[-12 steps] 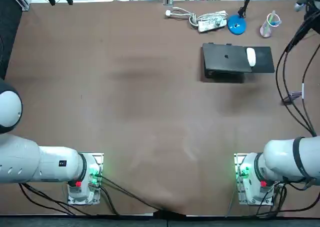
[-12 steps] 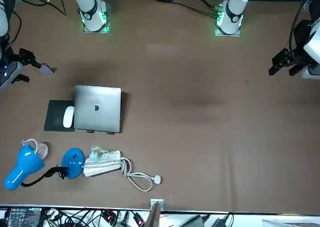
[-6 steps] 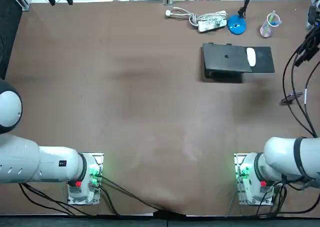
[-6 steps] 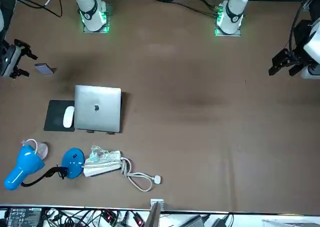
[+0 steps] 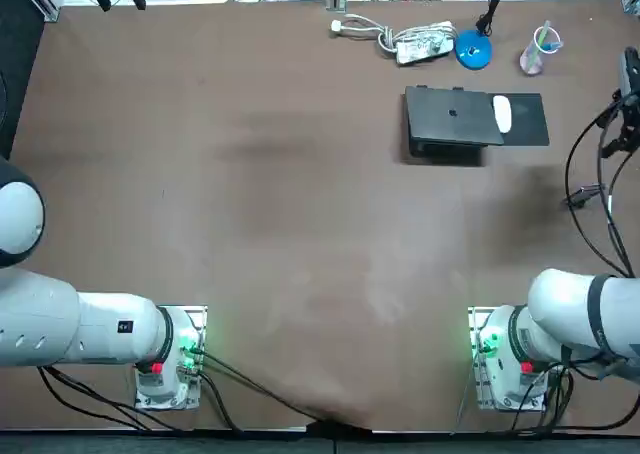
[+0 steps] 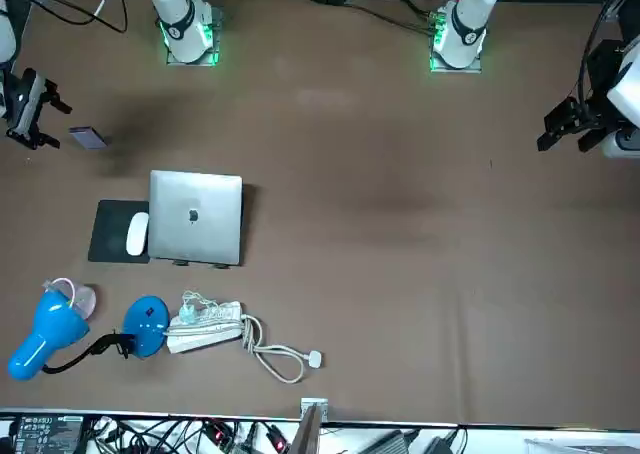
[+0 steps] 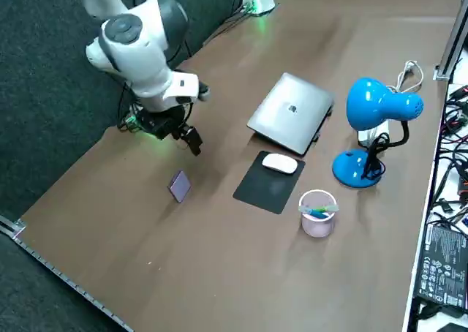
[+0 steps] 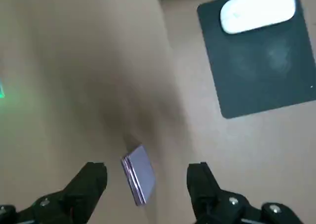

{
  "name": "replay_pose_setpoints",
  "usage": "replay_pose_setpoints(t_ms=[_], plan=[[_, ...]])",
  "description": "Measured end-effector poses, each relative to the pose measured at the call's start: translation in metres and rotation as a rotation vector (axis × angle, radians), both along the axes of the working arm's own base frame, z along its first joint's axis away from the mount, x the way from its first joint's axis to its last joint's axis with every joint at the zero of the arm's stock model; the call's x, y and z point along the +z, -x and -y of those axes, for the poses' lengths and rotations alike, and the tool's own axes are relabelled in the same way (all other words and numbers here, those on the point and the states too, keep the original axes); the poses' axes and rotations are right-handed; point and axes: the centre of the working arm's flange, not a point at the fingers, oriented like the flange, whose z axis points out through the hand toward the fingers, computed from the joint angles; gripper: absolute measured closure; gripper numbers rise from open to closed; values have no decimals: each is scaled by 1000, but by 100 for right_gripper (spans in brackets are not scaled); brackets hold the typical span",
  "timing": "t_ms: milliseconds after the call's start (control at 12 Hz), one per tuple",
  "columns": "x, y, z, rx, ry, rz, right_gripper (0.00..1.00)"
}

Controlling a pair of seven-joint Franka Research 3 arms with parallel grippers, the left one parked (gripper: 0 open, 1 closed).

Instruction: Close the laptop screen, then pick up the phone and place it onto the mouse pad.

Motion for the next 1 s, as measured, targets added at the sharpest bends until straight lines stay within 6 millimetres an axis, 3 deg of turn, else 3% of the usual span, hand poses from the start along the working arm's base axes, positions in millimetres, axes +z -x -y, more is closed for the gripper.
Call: replay_pose_setpoints(t_ms=[250,583,1000], plan=[[-23,23,17,67,6,34,0],[-55,46,21,138,41,87,0],[-81,69,25,188,76,122,1]])
